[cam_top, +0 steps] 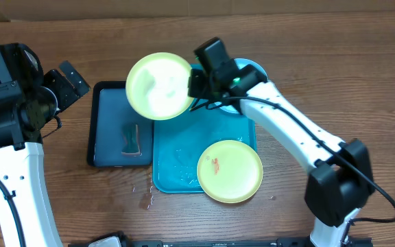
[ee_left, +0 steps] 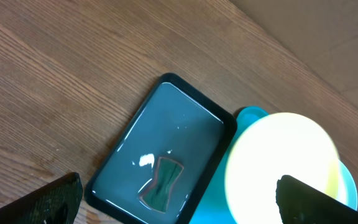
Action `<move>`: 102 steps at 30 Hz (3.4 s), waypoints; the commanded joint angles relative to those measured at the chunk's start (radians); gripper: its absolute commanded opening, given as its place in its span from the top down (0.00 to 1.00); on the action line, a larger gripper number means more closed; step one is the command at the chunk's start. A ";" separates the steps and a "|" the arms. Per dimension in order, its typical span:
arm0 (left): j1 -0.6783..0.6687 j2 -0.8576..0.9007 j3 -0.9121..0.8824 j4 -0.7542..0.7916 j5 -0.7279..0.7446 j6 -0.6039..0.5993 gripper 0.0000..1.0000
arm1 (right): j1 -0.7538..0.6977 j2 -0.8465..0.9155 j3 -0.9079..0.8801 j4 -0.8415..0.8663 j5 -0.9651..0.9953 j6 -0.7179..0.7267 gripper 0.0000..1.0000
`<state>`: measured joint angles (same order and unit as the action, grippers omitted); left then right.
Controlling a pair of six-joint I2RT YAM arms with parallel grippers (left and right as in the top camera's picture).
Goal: Clean dirty plates on tray and stack at the side
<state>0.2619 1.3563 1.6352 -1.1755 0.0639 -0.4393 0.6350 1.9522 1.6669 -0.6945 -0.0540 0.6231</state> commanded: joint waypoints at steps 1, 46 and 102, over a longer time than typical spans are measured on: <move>0.000 0.007 0.006 0.001 0.007 -0.010 0.00 | 0.032 0.010 0.024 0.058 0.025 -0.006 0.96; 0.000 0.007 0.005 0.001 0.007 -0.010 0.00 | 0.247 0.145 0.023 0.715 0.414 -0.906 0.96; 0.000 0.007 0.005 0.001 0.007 -0.010 0.00 | 0.302 0.145 0.023 1.223 0.663 -1.558 0.96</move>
<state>0.2619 1.3563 1.6352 -1.1755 0.0673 -0.4397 0.9321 2.1048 1.6672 0.5140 0.5705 -0.9504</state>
